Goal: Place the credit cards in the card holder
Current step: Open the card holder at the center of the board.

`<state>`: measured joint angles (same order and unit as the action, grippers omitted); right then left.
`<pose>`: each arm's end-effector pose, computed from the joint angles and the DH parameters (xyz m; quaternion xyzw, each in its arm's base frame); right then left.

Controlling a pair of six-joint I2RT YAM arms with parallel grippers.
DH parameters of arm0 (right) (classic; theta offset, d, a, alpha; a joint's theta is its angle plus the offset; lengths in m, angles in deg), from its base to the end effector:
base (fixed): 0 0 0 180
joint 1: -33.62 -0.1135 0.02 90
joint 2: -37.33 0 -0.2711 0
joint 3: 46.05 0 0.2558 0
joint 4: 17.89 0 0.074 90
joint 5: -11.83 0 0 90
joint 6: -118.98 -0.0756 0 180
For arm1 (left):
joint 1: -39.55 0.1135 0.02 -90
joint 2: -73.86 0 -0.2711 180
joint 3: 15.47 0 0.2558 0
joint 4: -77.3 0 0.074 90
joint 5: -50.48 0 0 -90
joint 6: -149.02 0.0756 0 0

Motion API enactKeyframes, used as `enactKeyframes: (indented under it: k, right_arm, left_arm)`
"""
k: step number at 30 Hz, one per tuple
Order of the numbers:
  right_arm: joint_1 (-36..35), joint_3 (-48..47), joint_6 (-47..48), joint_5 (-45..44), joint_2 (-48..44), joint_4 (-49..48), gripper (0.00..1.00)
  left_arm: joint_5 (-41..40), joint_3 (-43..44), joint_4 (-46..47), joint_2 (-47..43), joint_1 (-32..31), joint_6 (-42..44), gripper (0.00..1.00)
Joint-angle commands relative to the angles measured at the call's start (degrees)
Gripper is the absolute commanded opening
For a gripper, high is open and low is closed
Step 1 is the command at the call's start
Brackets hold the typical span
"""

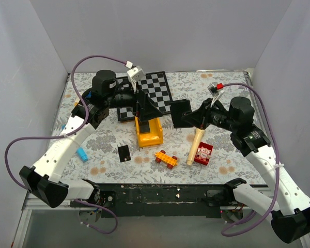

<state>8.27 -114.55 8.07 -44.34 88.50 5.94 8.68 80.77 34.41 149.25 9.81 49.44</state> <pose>0.1899 0.1366 0.3854 -0.2212 0.7057 0.4499 0.5006 0.2377 -0.2007 0.4202 0.3572 0.7053 -0.4905 0.3665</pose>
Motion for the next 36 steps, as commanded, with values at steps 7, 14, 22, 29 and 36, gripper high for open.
enactKeyframes:
  k: [7, 14, 22, 29, 36]
  right_arm:
    - [3.54, 5.98, -15.73, -7.99, 0.15, -8.05, 0.01]
    - [4.78, 9.85, -23.47, 0.61, 0.41, -20.88, 0.01]
    - [4.86, 12.66, -32.35, 8.80, 3.75, -36.27, 0.01]
    - [4.95, 13.45, -32.80, 8.72, 3.31, -37.95, 0.01]
    - [4.95, 13.63, -33.58, 9.15, 4.28, -39.70, 0.01]
  left_arm:
    - [-11.20, -14.45, 24.20, -2.01, -0.15, -19.31, 0.98]
    - [-11.29, -20.10, 36.96, -1.31, -1.55, -26.36, 0.98]
    - [-7.43, -21.24, 47.59, 2.03, -2.87, -33.12, 0.85]
    - [-5.49, -22.73, 51.29, 2.65, -4.10, -35.59, 0.52]
    - [-3.21, -22.29, 54.01, 3.62, -4.63, -37.52, 0.20]
